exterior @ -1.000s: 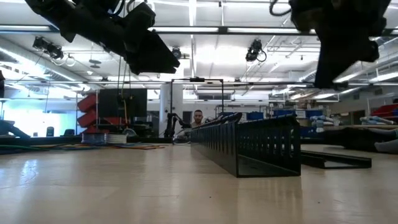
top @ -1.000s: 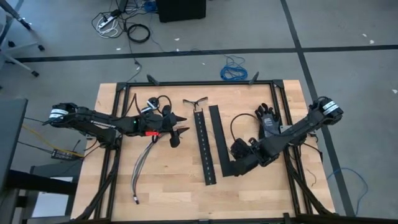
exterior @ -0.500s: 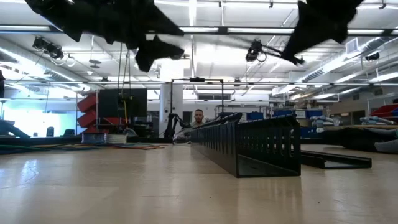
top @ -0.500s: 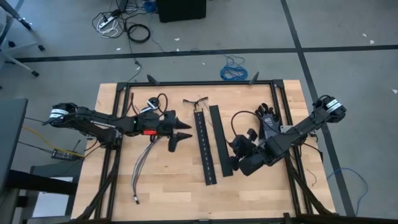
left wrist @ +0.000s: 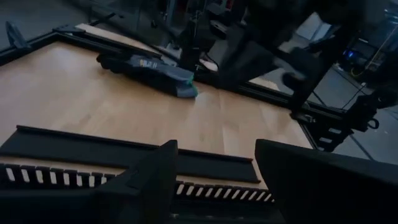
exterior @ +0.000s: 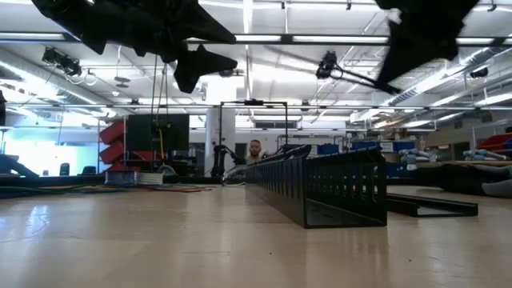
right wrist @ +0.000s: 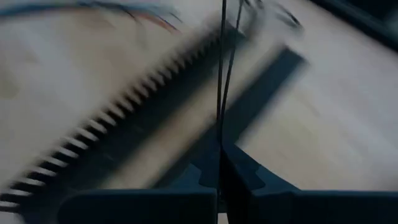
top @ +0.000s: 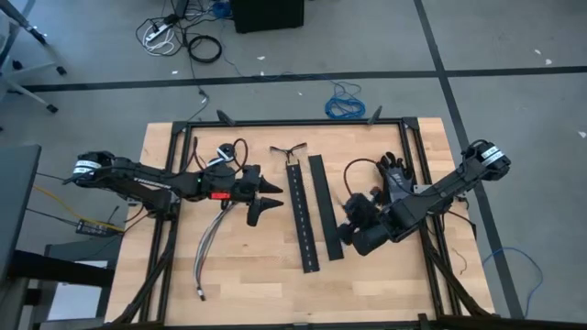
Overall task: Ziptie cables
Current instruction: Wrap the black zip tie on the cable
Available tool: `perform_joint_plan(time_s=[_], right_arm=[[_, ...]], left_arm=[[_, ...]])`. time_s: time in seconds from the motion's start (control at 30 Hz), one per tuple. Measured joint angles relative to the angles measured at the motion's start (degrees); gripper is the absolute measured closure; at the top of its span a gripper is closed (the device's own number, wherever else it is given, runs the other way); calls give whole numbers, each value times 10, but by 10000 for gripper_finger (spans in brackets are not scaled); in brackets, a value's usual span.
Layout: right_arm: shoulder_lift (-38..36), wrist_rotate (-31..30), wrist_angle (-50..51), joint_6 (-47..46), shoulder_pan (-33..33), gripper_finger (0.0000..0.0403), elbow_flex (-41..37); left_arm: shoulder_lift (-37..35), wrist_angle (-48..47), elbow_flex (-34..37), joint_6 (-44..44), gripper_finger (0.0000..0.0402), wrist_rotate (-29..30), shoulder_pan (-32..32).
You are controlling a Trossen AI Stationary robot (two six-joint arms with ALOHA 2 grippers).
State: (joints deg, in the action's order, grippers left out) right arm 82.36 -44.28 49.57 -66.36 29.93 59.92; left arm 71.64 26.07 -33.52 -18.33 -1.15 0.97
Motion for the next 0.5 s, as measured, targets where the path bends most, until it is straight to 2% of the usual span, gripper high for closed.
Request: perform_joint_plan(time_s=[0.07, 0.17, 0.3, 0.5], right_arm=[[0, 25, 62, -68, 0, 403, -5], [0, 67, 101, -129, 0, 403, -29], [0, 133, 74, -149, -8, 403, -67], [0, 149, 17, -150, -8, 402, -104]], left_arm=[[0, -6, 0, 0, 191, 0, 0], [0, -13, 0, 0, 191, 0, 1], [0, -15, 0, 0, 191, 0, 3], [0, -15, 0, 0, 191, 0, 3]])
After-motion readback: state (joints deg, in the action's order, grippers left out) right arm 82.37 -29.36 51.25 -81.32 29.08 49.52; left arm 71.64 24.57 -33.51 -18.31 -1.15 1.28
